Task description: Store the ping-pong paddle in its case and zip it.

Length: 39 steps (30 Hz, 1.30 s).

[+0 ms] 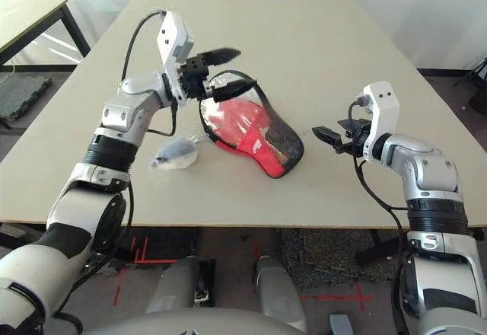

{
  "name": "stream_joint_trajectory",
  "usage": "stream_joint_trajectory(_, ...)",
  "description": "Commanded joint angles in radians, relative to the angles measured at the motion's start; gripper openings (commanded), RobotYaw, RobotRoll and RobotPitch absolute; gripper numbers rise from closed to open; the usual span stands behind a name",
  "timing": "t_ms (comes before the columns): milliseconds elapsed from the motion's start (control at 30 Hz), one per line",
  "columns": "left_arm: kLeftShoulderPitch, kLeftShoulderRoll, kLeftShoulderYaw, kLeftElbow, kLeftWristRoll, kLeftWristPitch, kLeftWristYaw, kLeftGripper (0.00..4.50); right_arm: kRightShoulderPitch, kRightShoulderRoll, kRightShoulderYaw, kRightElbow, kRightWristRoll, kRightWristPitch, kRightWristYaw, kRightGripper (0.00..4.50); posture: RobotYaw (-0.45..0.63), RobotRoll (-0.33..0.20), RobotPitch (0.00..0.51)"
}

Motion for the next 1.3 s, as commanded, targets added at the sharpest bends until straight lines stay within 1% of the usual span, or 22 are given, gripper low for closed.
stream_joint_trajectory(33,0.061,0.053,-0.058,-0.048,0.006,0.065,-0.13,4.5,0.017,0.02,-0.021,-0.033,0.036,0.026,-0.003,4.46,-0.06,0.0,0.046)
stream_joint_trajectory(133,0.131,0.115,-0.097,-0.142,-0.009,0.145,-0.221,4.5,0.021,0.037,-0.015,-0.031,0.051,0.037,-0.002,4.46,-0.05,0.0,0.049)
stream_joint_trajectory(200,0.179,0.151,-0.107,-0.206,-0.02,0.196,-0.248,4.5,0.018,0.055,-0.009,-0.021,0.06,0.041,-0.001,4.46,-0.04,0.0,0.052)
stream_joint_trajectory(400,0.292,0.235,-0.108,-0.337,-0.03,0.304,-0.277,4.5,0.008,0.104,0.016,0.02,0.057,0.037,-0.002,4.46,-0.02,0.0,0.057)
stream_joint_trajectory(533,0.35,0.283,-0.099,-0.392,-0.032,0.336,-0.273,4.5,0.002,0.145,0.04,0.06,0.045,0.034,-0.005,4.46,0.0,0.0,0.055)
stream_joint_trajectory(700,0.377,0.304,-0.082,-0.426,-0.043,0.36,-0.264,4.5,0.0,0.17,0.054,0.108,0.03,0.019,-0.011,4.46,0.0,0.0,0.051)
stream_joint_trajectory(833,0.388,0.312,-0.078,-0.441,-0.048,0.37,-0.261,4.5,0.005,0.187,0.059,0.111,0.036,0.029,-0.007,4.46,0.0,0.0,0.048)
stream_joint_trajectory(1000,0.388,0.317,-0.08,-0.444,-0.054,0.374,-0.259,4.5,0.023,0.211,0.082,0.069,0.037,0.061,-0.008,4.46,0.0,0.0,0.051)
stream_joint_trajectory(1133,0.382,0.316,-0.081,-0.438,-0.054,0.373,-0.259,4.5,0.041,0.231,0.088,0.005,0.056,0.115,-0.014,4.46,0.0,0.0,0.055)
stream_joint_trajectory(1267,0.379,0.313,-0.084,-0.431,-0.052,0.369,-0.26,4.5,0.052,0.243,0.084,-0.019,0.058,0.143,-0.027,4.46,-0.01,0.0,0.056)
stream_joint_trajectory(1300,0.377,0.311,-0.084,-0.43,-0.051,0.368,-0.26,4.5,0.053,0.247,0.081,-0.02,0.059,0.154,-0.034,4.3,-0.01,0.0,0.056)
